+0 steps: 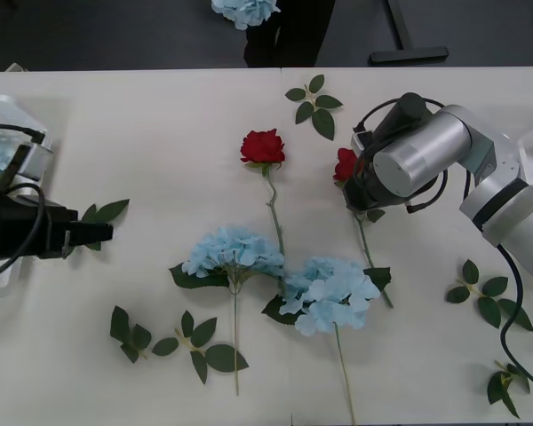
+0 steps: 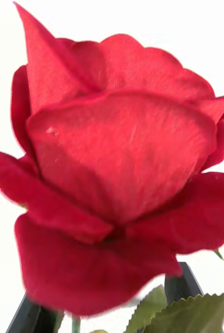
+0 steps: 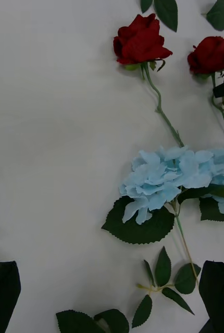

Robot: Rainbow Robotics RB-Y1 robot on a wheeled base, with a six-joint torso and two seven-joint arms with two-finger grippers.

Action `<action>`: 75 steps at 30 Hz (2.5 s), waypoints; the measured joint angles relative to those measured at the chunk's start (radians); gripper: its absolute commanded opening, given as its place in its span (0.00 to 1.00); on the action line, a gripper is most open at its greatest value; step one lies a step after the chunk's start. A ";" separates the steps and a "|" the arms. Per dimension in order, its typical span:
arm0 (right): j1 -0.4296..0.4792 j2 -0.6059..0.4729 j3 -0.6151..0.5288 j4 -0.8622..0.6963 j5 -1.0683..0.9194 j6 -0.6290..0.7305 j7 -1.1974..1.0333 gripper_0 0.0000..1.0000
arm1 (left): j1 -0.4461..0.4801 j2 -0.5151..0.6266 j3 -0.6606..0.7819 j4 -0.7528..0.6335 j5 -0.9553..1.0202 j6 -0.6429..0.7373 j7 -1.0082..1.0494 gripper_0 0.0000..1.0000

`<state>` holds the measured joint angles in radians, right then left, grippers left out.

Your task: Place the red flowers into the right box and the blue flowers into the left box. If a person shows an open palm, hand one flower to the person first, then continue sorting.

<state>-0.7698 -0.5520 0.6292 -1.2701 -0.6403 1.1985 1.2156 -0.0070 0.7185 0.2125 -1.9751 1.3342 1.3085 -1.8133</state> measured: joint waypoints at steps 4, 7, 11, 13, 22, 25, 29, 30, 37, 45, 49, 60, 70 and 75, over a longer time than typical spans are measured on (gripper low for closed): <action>0.000 0.002 0.000 0.016 0.002 -0.020 0.000 0.47 | 0.000 -0.050 -0.088 -0.089 -0.162 0.000 0.271 1.00; 0.000 0.004 0.000 0.017 0.003 -0.021 0.000 0.52 | 0.000 -0.084 -0.179 -0.139 -0.290 0.000 0.492 1.00; 0.000 0.005 0.001 0.017 0.009 -0.021 -0.001 0.07 | 0.000 -0.131 -0.299 -0.170 -0.438 0.000 0.537 1.00; 0.000 0.005 0.001 0.017 0.016 -0.021 -0.001 0.00 | 0.000 -0.151 -0.346 -0.177 -0.488 0.000 0.536 1.00; 0.000 0.005 0.011 0.017 0.033 -0.033 -0.014 0.00 | 0.000 -0.237 -0.566 -0.191 -0.794 -0.004 0.629 1.00; 0.000 0.005 0.020 0.017 0.039 -0.041 -0.051 0.00 | 0.000 -0.264 -0.635 -0.191 -0.878 -0.004 0.731 1.00; 0.000 0.005 0.021 0.017 0.040 -0.043 -0.059 0.00 | 0.000 -0.298 -0.691 -0.184 -0.952 -0.005 0.797 1.00; 0.000 0.005 0.021 0.017 0.040 -0.044 -0.059 0.00 | -0.001 -0.307 -0.701 -0.178 -0.968 -0.006 0.797 1.00; 0.000 0.005 0.002 0.018 0.039 -0.046 -0.059 0.63 | -0.032 -0.375 -0.755 -0.053 -1.083 -0.054 0.797 1.00; 0.000 0.004 -0.002 0.019 0.033 -0.063 -0.057 0.83 | -0.104 -0.427 -0.759 0.095 -1.129 -0.114 0.797 1.00; 0.000 0.004 -0.002 0.019 0.033 -0.069 -0.057 0.84 | -0.140 -0.437 -0.766 0.144 -1.157 -0.119 0.797 1.00; 0.000 0.005 -0.001 0.074 0.035 -0.128 -0.057 0.84 | -0.181 -0.446 -0.827 0.186 -1.249 -0.122 0.797 0.46; 0.000 0.005 0.000 0.078 0.044 -0.129 -0.056 0.00 | -0.181 -0.447 -0.837 0.196 -1.269 -0.122 0.797 0.00; 0.000 0.005 0.000 0.078 0.048 -0.129 -0.056 0.00 | -0.181 -0.447 -0.837 0.196 -1.290 -0.124 0.797 0.00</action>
<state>-0.7697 -0.5474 0.6296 -1.1917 -0.5922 1.0691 1.1595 -0.1879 0.2717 -0.6249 -1.7792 0.0439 1.1848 -1.0164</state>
